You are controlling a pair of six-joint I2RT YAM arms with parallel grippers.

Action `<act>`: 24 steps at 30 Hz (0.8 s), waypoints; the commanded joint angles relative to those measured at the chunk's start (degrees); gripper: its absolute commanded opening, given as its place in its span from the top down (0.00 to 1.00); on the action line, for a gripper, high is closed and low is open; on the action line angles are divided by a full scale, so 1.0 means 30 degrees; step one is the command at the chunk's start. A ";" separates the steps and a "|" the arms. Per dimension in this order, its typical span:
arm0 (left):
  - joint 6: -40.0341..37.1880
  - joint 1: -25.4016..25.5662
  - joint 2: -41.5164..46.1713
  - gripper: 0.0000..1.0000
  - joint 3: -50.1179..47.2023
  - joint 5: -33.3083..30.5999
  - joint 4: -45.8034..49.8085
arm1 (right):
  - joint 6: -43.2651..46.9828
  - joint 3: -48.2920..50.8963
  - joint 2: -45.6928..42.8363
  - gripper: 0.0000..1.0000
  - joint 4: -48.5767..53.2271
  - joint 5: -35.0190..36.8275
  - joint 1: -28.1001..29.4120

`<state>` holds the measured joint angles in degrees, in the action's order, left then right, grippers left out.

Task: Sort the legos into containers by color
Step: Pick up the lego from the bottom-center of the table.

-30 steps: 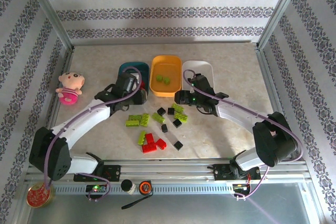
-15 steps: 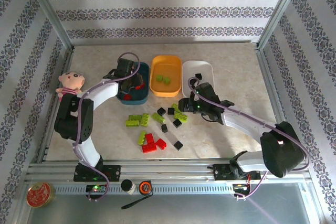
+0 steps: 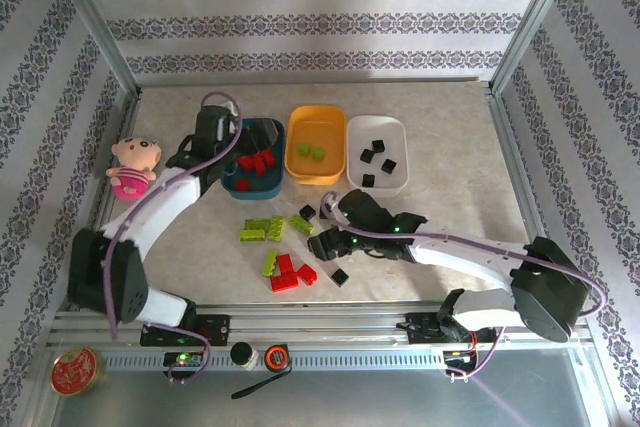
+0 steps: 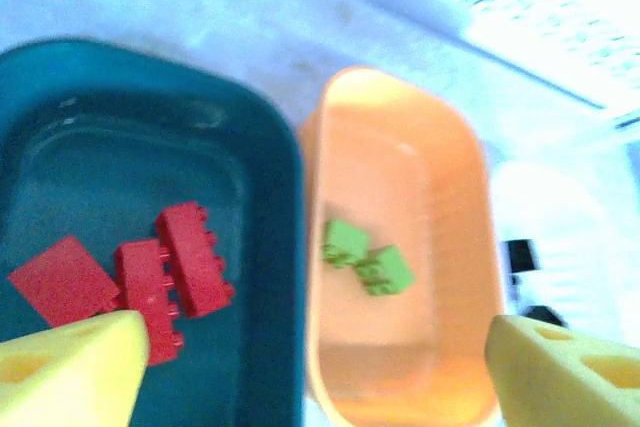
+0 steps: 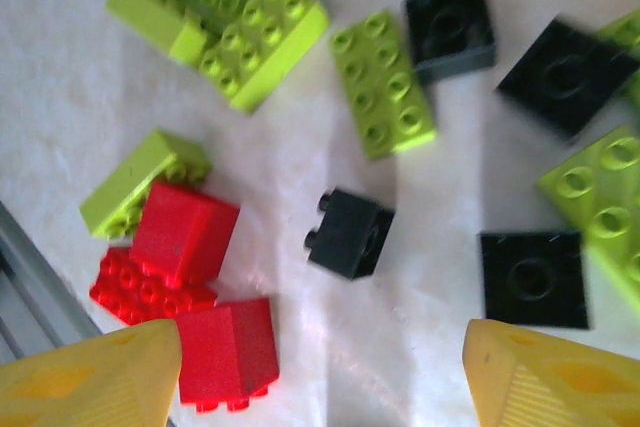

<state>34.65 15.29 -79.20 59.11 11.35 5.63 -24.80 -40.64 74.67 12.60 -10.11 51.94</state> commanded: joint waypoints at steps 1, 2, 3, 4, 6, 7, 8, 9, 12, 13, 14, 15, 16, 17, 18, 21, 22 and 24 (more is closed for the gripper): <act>0.0606 0.0199 0.2226 0.06 -0.2207 0.0924 -0.0230 | 0.0989 -0.0839 0.0958 0.25 0.1708 0.0743 0.1227; 0.0690 0.0224 0.3171 0.02 -0.2928 0.0987 -0.0136 | 0.1101 -0.1060 0.1271 0.25 0.1906 0.0676 0.1628; 0.0767 0.0224 0.4007 0.00 -0.3667 0.1020 -0.0057 | 0.1195 -0.1275 0.1625 0.25 0.2098 0.0674 0.2049; 0.0811 0.0214 0.4716 0.00 -0.4282 0.1020 0.0048 | 0.1262 -0.1428 0.1930 0.25 0.2224 0.0689 0.2359; 0.0773 0.0233 0.6325 0.00 -0.5317 0.0879 0.0613 | 0.1600 -0.1955 0.2723 0.25 0.2654 0.0973 0.3117; 0.0683 0.0217 0.6903 0.00 -0.5656 0.0844 0.0871 | 0.1740 -0.2205 0.3085 0.26 0.2803 0.1222 0.3441; 0.0600 0.0220 0.7505 0.00 -0.5993 0.0761 0.1160 | 0.1918 -0.2471 0.3437 0.26 0.2935 0.1433 0.3748; 0.0592 0.0209 0.8011 0.00 -0.6251 0.0685 0.1426 | 0.2043 -0.2711 0.3845 0.26 0.3020 0.1624 0.3978; 0.0693 0.0224 0.8957 0.00 -0.6821 0.0433 0.2008 | 0.2336 -0.3239 0.4862 0.30 0.3175 0.2089 0.4473; 0.0724 0.0210 0.9126 0.00 -0.6955 0.0337 0.2147 | 0.2387 -0.3363 0.5115 0.31 0.3208 0.2196 0.4562; 0.0724 0.0210 0.9257 0.00 -0.7073 0.0289 0.2197 | 0.2461 -0.3485 0.5415 0.32 0.3263 0.2314 0.4639; 0.0776 0.0222 0.9301 0.00 -0.7122 0.0236 0.2274 | 0.2569 -0.3585 0.5647 0.33 0.3320 0.2392 0.4726; 0.0790 0.0218 0.9302 0.00 -0.7185 0.0245 0.2337 | 0.2640 -0.3685 0.5921 0.34 0.3437 0.2462 0.4757; 0.0811 0.0232 0.9249 0.00 -0.7236 0.0292 0.2309 | 0.2699 -0.3787 0.6123 0.35 0.3523 0.2517 0.4783; 0.0804 0.0231 0.9203 0.00 -0.7251 0.0317 0.2284 | 0.2727 -0.3854 0.6359 0.36 0.3547 0.2547 0.4812; 0.0929 0.0209 0.9113 0.00 -0.7334 0.0302 0.2142 | 0.2758 -0.3896 0.6628 0.41 0.3509 0.2425 0.4830; 0.0985 0.0194 0.9114 0.00 -0.7331 0.0266 0.2082 | 0.2729 -0.3844 0.6646 0.44 0.3419 0.2426 0.4824; 0.1000 0.0194 0.9065 0.00 -0.7349 0.0204 0.2000 | 0.2705 -0.3678 0.6481 0.51 0.3277 0.2503 0.4812</act>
<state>36.64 15.42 -51.92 37.52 13.02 10.79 -17.43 -50.96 94.24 21.76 -3.92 65.80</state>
